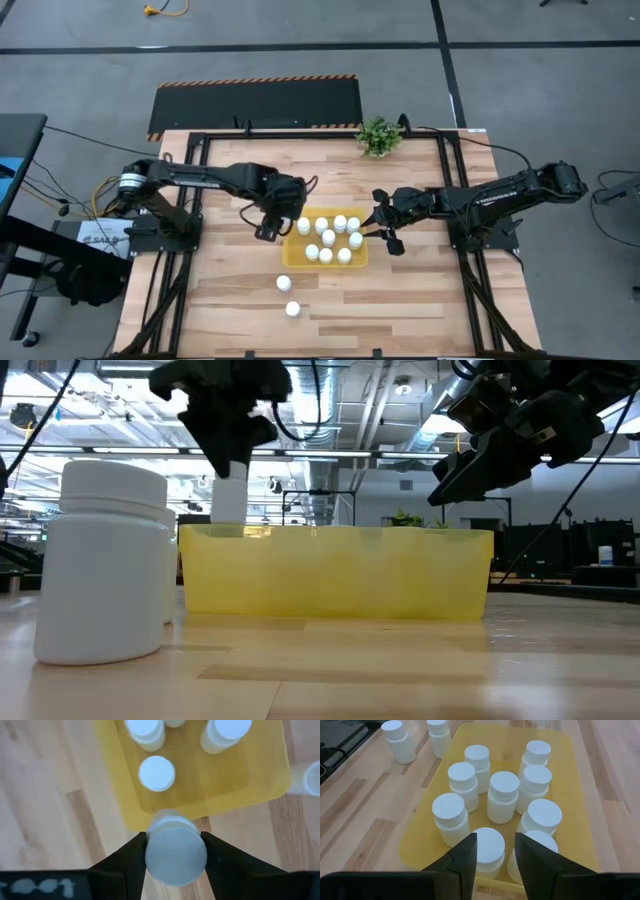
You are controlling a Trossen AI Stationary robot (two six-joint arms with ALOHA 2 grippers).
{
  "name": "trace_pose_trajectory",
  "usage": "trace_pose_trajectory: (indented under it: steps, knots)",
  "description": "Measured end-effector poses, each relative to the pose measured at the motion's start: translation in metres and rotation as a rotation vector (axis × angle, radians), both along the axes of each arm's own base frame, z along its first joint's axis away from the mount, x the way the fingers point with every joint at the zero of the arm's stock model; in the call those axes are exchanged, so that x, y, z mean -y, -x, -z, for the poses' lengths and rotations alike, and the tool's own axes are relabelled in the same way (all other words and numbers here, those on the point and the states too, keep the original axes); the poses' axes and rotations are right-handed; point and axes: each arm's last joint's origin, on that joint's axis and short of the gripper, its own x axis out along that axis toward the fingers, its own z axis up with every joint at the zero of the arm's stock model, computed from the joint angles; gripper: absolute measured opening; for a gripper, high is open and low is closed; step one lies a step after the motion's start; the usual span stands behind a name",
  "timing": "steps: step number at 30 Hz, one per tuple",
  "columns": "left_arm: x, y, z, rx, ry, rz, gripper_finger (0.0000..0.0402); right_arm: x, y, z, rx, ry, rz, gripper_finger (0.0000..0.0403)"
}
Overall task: Pick and place pill bottles into a basket
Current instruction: Put the white pill bottle into the yellow bin
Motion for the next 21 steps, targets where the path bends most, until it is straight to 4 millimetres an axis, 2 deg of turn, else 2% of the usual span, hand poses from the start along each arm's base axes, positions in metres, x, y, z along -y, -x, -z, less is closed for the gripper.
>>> trace_pose_trajectory:
  steps: [4,9,21]
  knots:
    - [0.001,-0.018,0.011,-0.031,0.019,0.059,0.0159,0.0,0.0,0.0,0.0,0.0,0.0,0.0124]
    - [0.001,-0.034,0.01,-0.017,0.013,0.116,0.0159,0.0,0.0,0.0,-0.001,-0.001,-0.001,0.0124]
    - [0.009,-0.037,0.009,0.016,0.02,0.107,0.016,0.0,0.0,0.0,-0.005,-0.004,-0.006,0.0124]
